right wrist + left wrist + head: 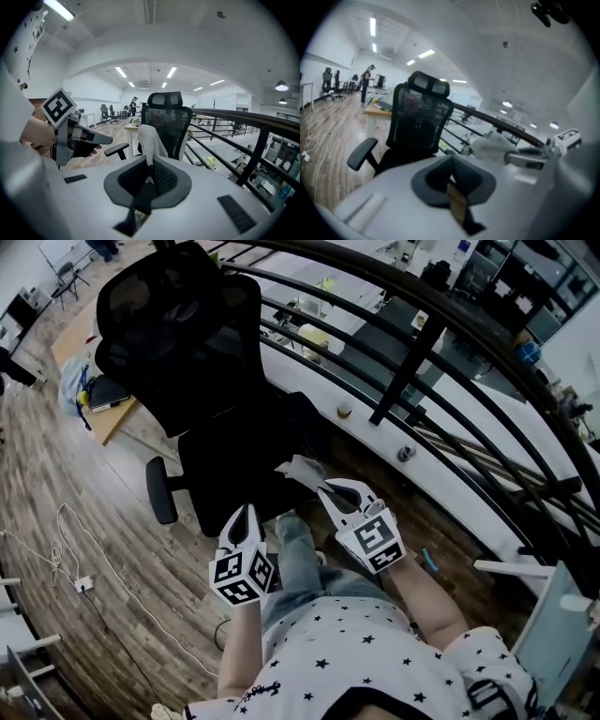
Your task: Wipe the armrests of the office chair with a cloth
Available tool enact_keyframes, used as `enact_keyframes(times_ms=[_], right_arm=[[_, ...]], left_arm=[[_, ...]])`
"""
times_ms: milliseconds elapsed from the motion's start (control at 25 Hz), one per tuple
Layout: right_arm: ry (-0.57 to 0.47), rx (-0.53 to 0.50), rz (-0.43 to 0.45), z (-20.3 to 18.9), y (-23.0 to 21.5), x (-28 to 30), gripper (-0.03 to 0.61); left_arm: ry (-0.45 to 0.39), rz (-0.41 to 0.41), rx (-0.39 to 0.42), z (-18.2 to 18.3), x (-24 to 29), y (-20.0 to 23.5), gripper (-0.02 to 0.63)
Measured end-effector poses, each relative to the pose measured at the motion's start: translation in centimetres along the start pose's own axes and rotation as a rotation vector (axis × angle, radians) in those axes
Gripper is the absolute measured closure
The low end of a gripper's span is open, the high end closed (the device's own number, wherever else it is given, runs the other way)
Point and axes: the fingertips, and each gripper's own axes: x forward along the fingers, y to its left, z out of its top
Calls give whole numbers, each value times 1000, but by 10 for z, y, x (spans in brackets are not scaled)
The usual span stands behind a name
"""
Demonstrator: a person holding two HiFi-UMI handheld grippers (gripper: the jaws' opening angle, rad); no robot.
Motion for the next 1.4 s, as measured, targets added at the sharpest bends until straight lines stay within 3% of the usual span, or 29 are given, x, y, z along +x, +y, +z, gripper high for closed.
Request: enact_keyframes(times_ms=[720,1400], right_arm=[[78,36,-97,-1,-98,90,551],[192,-30,-93,-38,-170,204,551]], left_arm=[[98,-100,-3,25,107,-1,607],[209,-103,-25,5,188,31,607]])
